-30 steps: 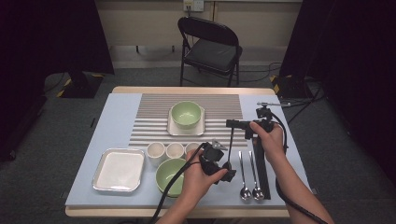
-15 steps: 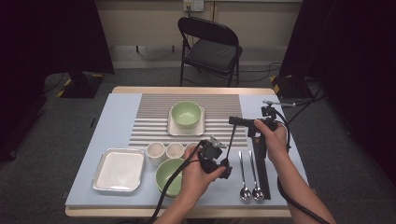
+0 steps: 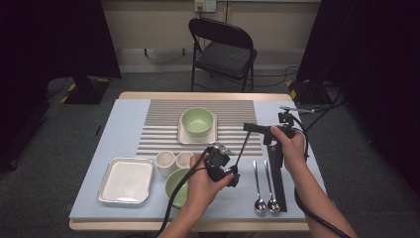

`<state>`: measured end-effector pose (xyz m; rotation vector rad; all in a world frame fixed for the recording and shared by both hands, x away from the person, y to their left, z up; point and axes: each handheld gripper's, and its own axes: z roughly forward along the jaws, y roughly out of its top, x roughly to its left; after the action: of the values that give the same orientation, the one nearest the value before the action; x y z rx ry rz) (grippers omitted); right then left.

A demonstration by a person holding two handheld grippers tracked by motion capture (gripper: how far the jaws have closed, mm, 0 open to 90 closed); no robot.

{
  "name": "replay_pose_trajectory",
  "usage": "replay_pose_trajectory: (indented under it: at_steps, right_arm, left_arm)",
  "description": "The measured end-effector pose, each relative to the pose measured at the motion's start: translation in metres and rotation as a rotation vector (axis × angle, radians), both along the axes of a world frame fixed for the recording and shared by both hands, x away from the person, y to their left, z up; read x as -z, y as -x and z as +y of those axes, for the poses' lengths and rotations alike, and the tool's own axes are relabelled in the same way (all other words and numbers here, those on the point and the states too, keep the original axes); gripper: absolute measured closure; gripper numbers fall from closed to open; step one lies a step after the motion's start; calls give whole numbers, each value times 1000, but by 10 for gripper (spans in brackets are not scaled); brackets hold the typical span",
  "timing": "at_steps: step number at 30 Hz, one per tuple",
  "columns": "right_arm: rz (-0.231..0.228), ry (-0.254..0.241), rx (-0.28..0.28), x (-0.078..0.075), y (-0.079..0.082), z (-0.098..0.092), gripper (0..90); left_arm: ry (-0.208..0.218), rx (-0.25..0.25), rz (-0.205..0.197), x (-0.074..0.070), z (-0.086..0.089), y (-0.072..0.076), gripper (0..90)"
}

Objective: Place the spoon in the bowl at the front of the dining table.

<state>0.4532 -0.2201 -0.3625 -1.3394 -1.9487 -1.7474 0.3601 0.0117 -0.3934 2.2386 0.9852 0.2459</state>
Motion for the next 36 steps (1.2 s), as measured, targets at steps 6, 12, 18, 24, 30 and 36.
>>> replay_pose_trajectory:
  at_steps: [6,12,18,24,30,36]
  right_arm:
    - [-1,-5,0,-1,-1,0,900]
    - [4,-7,4,-2,-1,0,900]
    - [8,-11,-4,-1,-2,1,900]
    - [12,-20,-6,0,-2,1,900]
    - [17,-27,-1,0,-2,3,900]
    - [22,-39,24,0,-5,5,900]
  left_arm:
    - [-5,-16,-2,-2,4,-1,259]
    - [0,-17,1,-1,7,-2,259]
    - [-9,-24,2,-1,12,-3,259]
    - [2,-45,0,-1,20,-4,261]
    - [1,-43,-4,-2,22,-4,270]
    - [4,-25,5,-3,25,-4,269]
